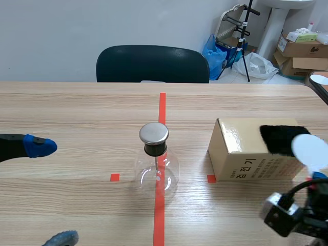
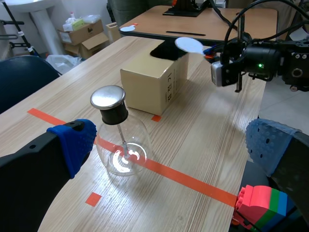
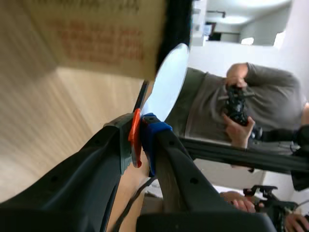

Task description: Do the electroscope experiment

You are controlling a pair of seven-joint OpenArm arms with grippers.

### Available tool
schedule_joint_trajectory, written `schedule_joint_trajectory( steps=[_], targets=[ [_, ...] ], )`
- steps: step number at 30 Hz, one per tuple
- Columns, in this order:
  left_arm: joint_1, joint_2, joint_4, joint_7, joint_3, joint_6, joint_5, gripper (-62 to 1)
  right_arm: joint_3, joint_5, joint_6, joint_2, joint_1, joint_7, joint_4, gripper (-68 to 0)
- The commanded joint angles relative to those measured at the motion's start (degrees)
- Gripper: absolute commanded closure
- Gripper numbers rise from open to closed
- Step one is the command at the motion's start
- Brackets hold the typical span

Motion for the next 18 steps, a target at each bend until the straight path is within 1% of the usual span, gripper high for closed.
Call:
schedule_joint_trajectory(
  steps=[1,2,3,4,6,7,8,10,11,12,13,15,16,17,18],
  targets=[
    [0.0,0.3,0.2,-0.8,0.3,-0.1,-0.8,-62.3,0.2,-0.9,1.0,1.0,-0.3,8.7,0.7,-1.0],
    [0.0,0.3,0.2,-0.8,0.3,-0.1,-0.9,-62.3,0.2,-0.9,1.0,1.0,-0.3,12.8,0.7,-1.0],
    [0.0,0.3,0.2,-0.8,0.3,-0.1,-0.9,-62.3,0.2,-0.9,0.6,1.0,-0.3,14.4,0.7,-1.0],
    [0.0,0.3,0.2,-0.8,0.3,-0.1,-0.9,-62.3,0.2,-0.9,0.0,0.9,-0.3,13.1,0.7,-1.0],
    [0.0,0.3,0.2,-0.8,0.3,-0.1,-0.9,-62.3,0.3,-0.9,-0.5,0.8,-0.3,4.4,0.7,-1.0],
    [0.0,0.3,0.2,-0.8,0.3,-0.1,-0.9,-62.3,0.2,-0.9,-0.2,0.8,-0.3,1.6,0.7,-1.0],
    [0.0,0.3,0.2,-0.8,0.3,-0.1,-0.9,-62.3,0.2,-0.9,0.6,0.8,-0.3,2.4,0.7,-1.0],
    [0.0,0.3,0.2,-0.8,0.3,-0.1,-0.9,-62.3,0.2,-1.1,0.9,0.8,-0.1,11.0,0.7,-1.0],
    [0.0,0.3,0.2,-0.8,0.3,-0.1,-0.9,-62.3,0.2,-1.1,0.8,0.8,-0.1,13.8,0.7,-1.0],
    [0.0,0.3,0.2,-0.8,0.3,-0.1,-0.9,-62.3,0.2,-1.1,0.0,0.8,-0.1,13.4,0.9,-1.0],
    [0.0,0.3,0.2,-0.8,0.3,-0.1,-0.9,-62.3,0.2,-1.1,-0.8,0.7,-0.1,10.2,1.0,-1.0],
    [0.0,0.3,0.2,-0.8,0.3,-0.1,-0.9,-62.3,0.3,-1.0,-0.8,0.7,-0.2,2.1,1.0,-1.0],
    [0.0,0.3,0.2,-0.8,0.3,-0.1,-0.9,-62.3,0.3,-1.1,-0.1,0.7,-0.3,1.5,1.0,-1.0],
    [0.0,0.3,0.2,-0.8,0.3,-0.1,-0.9,-62.3,0.3,-1.4,0.4,0.7,-0.3,4.0,1.0,-1.0],
    [0.0,0.3,0.2,-0.8,0.3,-0.1,-0.9,-62.3,0.3,-1.8,0.6,0.7,-0.3,8.4,1.0,-1.0]
  ],
)
